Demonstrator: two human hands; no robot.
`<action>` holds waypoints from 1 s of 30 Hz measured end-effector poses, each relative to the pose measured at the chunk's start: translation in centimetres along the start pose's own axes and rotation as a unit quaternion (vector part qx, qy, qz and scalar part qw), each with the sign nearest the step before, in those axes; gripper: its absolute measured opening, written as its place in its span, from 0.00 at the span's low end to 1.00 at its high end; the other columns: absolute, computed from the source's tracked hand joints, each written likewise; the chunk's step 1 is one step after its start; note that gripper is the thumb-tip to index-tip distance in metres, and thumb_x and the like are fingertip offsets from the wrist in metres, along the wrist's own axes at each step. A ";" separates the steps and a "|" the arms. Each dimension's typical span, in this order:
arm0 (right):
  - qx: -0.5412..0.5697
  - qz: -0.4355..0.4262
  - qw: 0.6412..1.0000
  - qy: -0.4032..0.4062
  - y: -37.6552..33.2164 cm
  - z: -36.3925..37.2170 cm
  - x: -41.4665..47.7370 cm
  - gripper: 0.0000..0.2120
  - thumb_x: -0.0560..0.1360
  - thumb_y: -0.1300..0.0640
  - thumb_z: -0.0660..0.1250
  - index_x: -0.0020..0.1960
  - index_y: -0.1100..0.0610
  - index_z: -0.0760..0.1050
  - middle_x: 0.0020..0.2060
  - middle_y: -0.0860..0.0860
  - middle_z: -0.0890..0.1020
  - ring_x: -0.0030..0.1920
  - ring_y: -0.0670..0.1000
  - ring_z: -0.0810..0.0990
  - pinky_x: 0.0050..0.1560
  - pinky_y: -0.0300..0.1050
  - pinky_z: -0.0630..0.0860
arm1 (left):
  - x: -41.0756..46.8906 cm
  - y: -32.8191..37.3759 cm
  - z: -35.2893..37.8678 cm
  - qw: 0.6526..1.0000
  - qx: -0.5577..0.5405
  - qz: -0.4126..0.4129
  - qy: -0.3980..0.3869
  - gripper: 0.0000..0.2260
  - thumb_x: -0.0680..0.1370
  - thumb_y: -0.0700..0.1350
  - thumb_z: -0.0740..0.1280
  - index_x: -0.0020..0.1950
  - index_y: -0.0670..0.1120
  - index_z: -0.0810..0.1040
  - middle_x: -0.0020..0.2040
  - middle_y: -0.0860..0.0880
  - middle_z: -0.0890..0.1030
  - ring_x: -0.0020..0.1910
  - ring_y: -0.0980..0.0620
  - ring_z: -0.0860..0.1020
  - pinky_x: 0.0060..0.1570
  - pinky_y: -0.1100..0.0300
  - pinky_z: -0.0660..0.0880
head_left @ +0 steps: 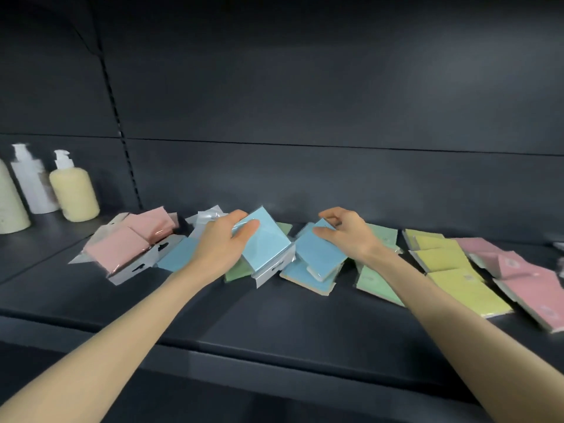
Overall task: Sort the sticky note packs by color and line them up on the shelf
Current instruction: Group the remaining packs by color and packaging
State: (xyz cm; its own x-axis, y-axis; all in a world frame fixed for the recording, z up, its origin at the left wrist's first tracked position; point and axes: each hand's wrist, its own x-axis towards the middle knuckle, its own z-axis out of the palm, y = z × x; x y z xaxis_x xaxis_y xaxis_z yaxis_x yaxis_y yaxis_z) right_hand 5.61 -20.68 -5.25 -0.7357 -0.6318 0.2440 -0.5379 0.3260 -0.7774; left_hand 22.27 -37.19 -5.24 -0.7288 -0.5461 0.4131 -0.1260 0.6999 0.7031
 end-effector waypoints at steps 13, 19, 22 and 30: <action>-0.086 0.044 0.994 0.051 -3.4 3.9 -1.1 0.15 0.77 0.52 0.65 0.61 0.55 0.75 0.56 0.48 0.78 0.60 0.50 0.75 0.58 0.43 0.72 | 3.1 -3.8 -2.7 0.984 -0.104 0.045 -0.140 0.08 0.80 0.49 0.60 0.46 0.47 0.74 0.37 0.52 0.75 0.34 0.55 0.70 0.35 0.60 0.66; 0.043 -0.027 0.998 -0.048 -8.7 7.1 -0.7 0.12 0.74 0.54 0.69 0.56 0.56 0.76 0.33 0.43 0.80 0.38 0.43 0.77 0.46 0.37 0.72 | 3.9 -5.0 -4.8 0.977 -0.146 0.024 -0.156 0.07 0.80 0.47 0.60 0.49 0.45 0.73 0.39 0.47 0.74 0.31 0.53 0.71 0.31 0.62 0.70; 0.042 -0.042 0.997 -0.058 -10.0 9.2 0.5 0.08 0.73 0.57 0.71 0.50 0.53 0.76 0.28 0.42 0.72 0.31 0.44 0.71 0.43 0.41 0.69 | 4.1 -6.7 -6.7 0.983 -0.103 0.024 -0.147 0.04 0.79 0.49 0.62 0.50 0.50 0.73 0.39 0.44 0.79 0.35 0.53 0.74 0.37 0.59 0.71; -0.034 -0.049 0.996 -0.073 -11.8 15.0 2.3 0.08 0.71 0.55 0.72 0.48 0.52 0.75 0.36 0.45 0.74 0.35 0.44 0.72 0.40 0.37 0.70 | 4.1 -10.4 -11.8 0.986 0.032 0.019 -0.165 0.10 0.75 0.45 0.69 0.55 0.45 0.77 0.48 0.46 0.83 0.47 0.47 0.81 0.52 0.54 0.75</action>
State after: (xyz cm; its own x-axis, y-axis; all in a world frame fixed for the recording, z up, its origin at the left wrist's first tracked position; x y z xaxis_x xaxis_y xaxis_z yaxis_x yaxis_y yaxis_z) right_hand 16.46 -36.49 -4.17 -0.6136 -0.7564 0.2267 -0.6349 0.3020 -0.7111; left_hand 28.58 -52.16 -4.06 -0.9116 -0.3475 0.2197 -0.1295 0.7498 0.6488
